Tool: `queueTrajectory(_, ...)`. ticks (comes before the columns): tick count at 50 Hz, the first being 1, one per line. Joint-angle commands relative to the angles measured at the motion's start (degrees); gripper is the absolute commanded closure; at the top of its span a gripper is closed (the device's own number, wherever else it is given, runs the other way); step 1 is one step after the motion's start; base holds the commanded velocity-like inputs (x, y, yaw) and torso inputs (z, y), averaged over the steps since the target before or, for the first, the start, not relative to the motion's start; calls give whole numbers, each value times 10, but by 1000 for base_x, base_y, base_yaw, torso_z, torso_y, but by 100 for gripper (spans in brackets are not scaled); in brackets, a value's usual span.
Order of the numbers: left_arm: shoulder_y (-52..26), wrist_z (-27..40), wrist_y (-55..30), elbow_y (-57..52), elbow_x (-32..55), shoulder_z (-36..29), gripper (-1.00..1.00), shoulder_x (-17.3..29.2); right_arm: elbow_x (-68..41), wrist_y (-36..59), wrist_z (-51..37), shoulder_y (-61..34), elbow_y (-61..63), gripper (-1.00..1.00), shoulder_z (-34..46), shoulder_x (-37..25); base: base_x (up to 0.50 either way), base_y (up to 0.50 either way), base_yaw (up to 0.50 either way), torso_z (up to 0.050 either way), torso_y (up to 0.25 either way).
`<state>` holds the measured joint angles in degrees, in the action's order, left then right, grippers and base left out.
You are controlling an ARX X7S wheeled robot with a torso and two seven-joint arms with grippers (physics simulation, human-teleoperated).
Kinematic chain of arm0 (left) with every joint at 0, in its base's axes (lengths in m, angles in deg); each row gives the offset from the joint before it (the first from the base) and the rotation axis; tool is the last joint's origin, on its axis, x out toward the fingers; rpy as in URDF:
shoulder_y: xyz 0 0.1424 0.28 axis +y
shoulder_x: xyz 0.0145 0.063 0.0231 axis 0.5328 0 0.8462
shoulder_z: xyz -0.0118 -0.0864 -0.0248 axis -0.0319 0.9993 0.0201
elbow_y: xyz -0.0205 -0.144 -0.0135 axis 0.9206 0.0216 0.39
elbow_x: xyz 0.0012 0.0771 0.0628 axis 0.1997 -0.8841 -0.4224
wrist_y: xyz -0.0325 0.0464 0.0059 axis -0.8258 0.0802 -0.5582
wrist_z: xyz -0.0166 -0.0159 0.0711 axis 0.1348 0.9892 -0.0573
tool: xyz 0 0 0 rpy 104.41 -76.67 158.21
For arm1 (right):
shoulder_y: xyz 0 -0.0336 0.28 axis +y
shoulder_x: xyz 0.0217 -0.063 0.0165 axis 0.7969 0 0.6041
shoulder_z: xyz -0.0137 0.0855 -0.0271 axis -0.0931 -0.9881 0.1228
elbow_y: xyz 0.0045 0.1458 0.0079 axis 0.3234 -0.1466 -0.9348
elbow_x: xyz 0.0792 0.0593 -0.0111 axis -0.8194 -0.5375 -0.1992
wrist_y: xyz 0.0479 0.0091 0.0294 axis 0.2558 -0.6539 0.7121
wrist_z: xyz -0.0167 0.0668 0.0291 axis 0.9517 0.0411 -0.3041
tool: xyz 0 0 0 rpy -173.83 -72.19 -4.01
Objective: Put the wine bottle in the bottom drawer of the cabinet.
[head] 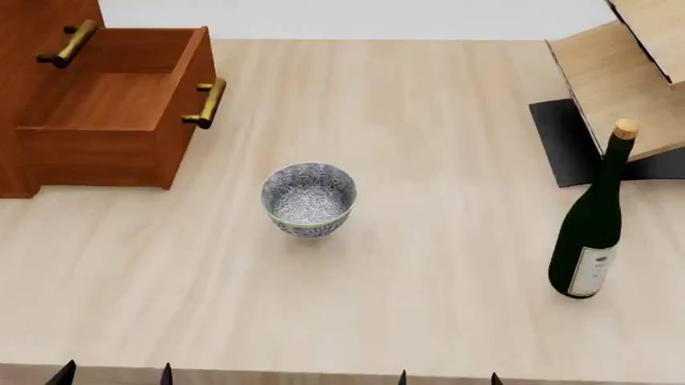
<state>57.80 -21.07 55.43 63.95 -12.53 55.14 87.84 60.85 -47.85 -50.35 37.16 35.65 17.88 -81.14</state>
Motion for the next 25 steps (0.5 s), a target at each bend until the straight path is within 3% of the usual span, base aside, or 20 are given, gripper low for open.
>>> queueTrajectory(1,0,6,0,0,0,-6,-100,6,-5,0,-7,0,0,-100,7,-5,0,0,0,0,0)
queueTrajectory(4,5,7,36,4,19,-14,-100,12,-17,-1,-7,-5,-7,-100,14,-12,0,0,0,0,0)
queueTrajectory(11,1,36,34,18,20,-27,-100,21,-21,6,-24,-8,-2,-100,29,-25,0,0,0,0,0)
queueTrajectory(13,6,3,9,3,73,-27,-100,24,-21,10,-26,-9,0,-100,33,-28,0,0,0,0,0)
queueTrajectory(14,6,35,17,1,32,-32,-100,26,-21,11,-28,-10,0,-100,35,-29,0,0,0,0,0)
queueTrajectory(17,4,43,-5,1,22,-43,-100,32,-31,27,-25,-12,14,-100,38,-34,0,0,0,0,0)
queueTrajectory(25,8,45,-98,-103,50,-45,-100,46,-40,102,-33,-25,77,-100,45,-45,0,0,0,0,0)
